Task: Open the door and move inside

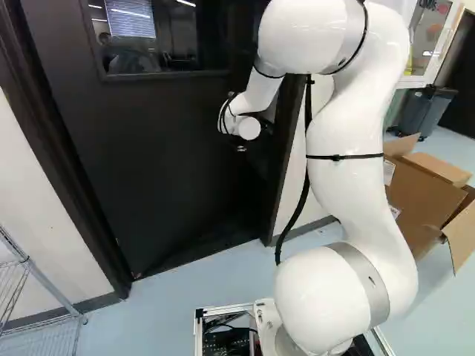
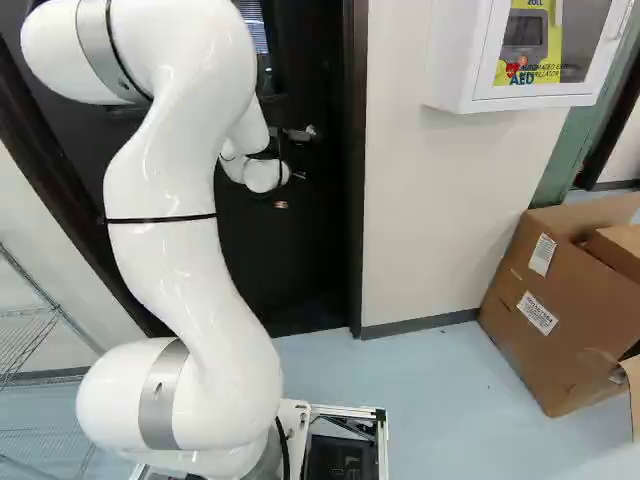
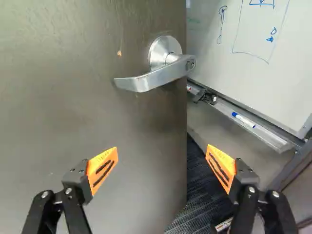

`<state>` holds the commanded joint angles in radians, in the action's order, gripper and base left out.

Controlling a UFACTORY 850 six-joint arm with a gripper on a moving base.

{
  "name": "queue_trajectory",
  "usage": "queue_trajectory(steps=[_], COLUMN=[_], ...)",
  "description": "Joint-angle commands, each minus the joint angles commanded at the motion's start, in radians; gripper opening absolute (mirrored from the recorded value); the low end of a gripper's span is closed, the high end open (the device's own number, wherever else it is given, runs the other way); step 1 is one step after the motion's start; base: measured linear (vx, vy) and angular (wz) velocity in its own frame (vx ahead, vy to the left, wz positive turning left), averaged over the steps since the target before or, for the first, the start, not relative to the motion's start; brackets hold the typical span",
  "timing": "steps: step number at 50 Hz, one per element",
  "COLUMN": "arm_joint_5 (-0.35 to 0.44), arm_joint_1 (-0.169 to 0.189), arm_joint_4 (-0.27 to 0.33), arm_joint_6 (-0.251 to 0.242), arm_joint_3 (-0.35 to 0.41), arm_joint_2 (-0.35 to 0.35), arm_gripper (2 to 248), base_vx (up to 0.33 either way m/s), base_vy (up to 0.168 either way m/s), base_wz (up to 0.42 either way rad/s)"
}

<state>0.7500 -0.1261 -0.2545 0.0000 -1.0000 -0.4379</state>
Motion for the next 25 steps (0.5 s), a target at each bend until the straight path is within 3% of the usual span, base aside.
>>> queue_trajectory(steps=[25], arm_joint_5=[0.000], arm_joint_1=[0.021], arm_joint_4=[0.114], arm_joint_6=[0.000], arm_joint_3=[0.141], arm_joint_2=[0.115], arm_gripper=[247], base_vx=[0.000], base_vy=[0.000], base_wz=[0.000])
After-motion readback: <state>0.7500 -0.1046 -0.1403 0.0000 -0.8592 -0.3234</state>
